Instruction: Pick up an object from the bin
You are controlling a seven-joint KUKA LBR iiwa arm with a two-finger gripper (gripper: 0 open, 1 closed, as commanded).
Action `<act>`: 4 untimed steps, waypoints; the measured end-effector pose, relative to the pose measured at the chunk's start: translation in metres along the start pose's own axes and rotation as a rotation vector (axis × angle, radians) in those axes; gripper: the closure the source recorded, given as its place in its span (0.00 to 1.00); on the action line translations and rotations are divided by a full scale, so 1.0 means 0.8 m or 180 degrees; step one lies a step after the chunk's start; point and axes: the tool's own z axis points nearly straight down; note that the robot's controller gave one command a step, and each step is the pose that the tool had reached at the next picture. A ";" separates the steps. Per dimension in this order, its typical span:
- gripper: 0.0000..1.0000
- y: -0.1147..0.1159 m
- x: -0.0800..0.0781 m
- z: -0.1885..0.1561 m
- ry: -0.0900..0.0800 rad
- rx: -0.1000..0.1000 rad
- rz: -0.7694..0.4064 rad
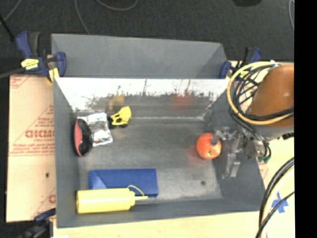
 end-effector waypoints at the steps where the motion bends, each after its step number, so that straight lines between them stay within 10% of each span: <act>1: 0.00 0.001 -0.002 -0.006 -0.0026 0.0005 -0.0011; 4: 0.00 0.011 -0.101 0.030 -0.0063 0.0006 0.0437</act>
Offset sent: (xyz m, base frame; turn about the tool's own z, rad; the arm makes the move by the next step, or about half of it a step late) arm 0.0645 0.0222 -0.0281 0.1375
